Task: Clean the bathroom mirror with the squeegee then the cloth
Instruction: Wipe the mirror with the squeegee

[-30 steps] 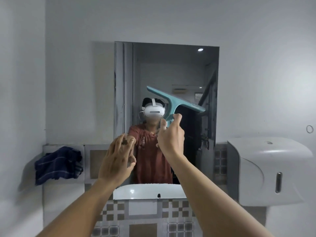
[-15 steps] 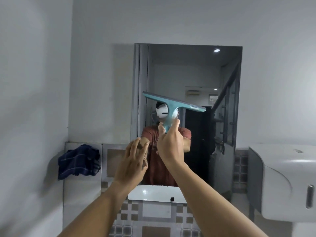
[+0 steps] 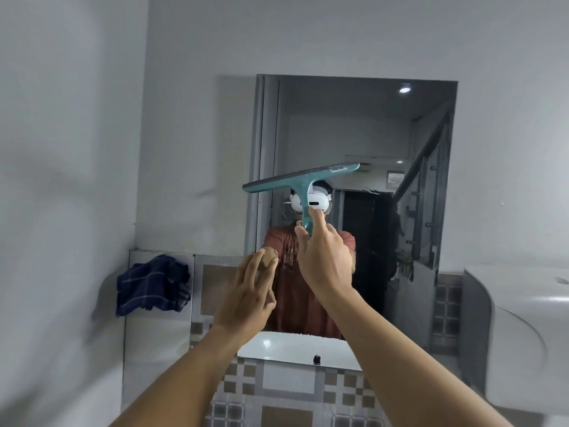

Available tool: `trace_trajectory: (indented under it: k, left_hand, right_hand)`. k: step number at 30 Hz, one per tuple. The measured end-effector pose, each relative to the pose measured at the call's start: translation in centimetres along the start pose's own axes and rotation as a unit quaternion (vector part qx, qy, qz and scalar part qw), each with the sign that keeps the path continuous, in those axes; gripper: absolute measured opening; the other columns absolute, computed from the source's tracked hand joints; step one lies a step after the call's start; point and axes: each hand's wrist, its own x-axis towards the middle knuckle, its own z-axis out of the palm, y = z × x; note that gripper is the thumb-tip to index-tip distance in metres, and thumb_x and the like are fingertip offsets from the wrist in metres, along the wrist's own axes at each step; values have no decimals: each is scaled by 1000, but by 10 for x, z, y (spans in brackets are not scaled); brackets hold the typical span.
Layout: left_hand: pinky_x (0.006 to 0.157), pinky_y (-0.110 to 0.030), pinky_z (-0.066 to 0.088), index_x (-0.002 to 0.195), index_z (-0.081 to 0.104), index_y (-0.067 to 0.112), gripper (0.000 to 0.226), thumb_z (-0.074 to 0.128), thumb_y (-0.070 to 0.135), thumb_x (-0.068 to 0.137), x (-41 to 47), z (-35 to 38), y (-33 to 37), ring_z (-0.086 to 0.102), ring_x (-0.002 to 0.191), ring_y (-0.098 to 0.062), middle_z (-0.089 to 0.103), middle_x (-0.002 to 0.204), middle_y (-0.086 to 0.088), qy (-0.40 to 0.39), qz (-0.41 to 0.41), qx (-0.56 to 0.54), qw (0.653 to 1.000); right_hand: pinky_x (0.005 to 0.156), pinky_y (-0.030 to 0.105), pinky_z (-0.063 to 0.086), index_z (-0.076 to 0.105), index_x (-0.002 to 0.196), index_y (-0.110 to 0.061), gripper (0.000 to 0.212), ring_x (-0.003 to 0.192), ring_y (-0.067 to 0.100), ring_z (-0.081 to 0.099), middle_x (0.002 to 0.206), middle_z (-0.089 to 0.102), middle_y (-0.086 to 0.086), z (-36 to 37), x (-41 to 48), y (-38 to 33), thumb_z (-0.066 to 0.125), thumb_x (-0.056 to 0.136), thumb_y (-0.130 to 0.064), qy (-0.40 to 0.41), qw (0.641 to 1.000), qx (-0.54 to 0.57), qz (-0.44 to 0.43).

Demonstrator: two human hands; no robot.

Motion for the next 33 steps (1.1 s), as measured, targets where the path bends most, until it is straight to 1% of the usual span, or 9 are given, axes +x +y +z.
trace_trajectory:
  k: [4,9,11,14,19,22,24,29,33]
  left_hand:
    - [87,-43,61,154,30,17,109,91,29,64,0,0,-1,41,140,-39,33,154,-18,-3,-1,0,1000]
    - [83,-43,63,156,27,19,111,91,30,66,0,1,-1,42,140,-40,32,155,-17,-4,-2,-4,1000]
    - [82,-43,63,156,26,19,111,91,31,66,-1,0,-1,43,140,-40,30,155,-17,-3,0,-3,1000]
    - [83,-43,62,155,30,17,111,92,30,64,-1,-1,-1,43,139,-41,33,153,-18,-2,6,-2,1000]
    - [87,-46,61,153,34,15,108,92,30,64,0,-2,-2,43,139,-42,36,152,-19,-3,11,5,1000]
    - [84,-46,62,151,39,13,106,93,33,62,0,-3,-3,47,136,-42,38,149,-19,-4,13,17,1000]
    - [84,-45,62,150,41,13,99,90,35,66,1,-7,-3,48,134,-41,41,148,-18,-5,19,26,999]
    - [100,-46,54,143,47,15,55,62,34,93,14,-21,-2,50,127,-34,45,144,-14,30,15,26,999]
    - [103,-46,51,140,48,17,46,51,36,98,41,-37,-1,46,129,-31,42,146,-11,33,1,22,999]
  right_hand:
    - [58,42,59,40,142,-27,42,82,31,67,102,66,9,-15,4,11,49,103,-37,-8,999,-34,-27]
    - [59,42,58,44,144,-28,44,81,32,67,111,66,7,-42,5,25,54,102,-33,-40,994,-83,-61]
    - [57,36,53,46,144,-26,44,78,28,65,110,66,6,-52,7,31,55,102,-32,-52,990,-110,-71]
    - [52,30,41,47,144,-27,43,65,21,53,107,65,5,-63,14,40,54,102,-31,-65,983,-147,-86]
    - [52,37,55,46,143,-33,41,63,23,62,102,63,1,-78,22,59,54,102,-35,-67,973,-194,-106]
    - [51,36,55,46,142,-35,42,64,20,61,99,61,1,-88,22,66,57,102,-35,-59,970,-209,-110]
    - [55,34,53,46,144,-34,45,69,19,57,102,60,2,-95,22,68,58,101,-31,-68,970,-212,-102]
    - [70,42,55,45,147,-34,50,92,29,64,108,60,6,-105,27,73,54,100,-19,-77,969,-215,-92]
    - [80,45,54,43,148,-36,51,100,29,63,113,59,6,-107,31,76,51,101,-19,-81,967,-221,-99]
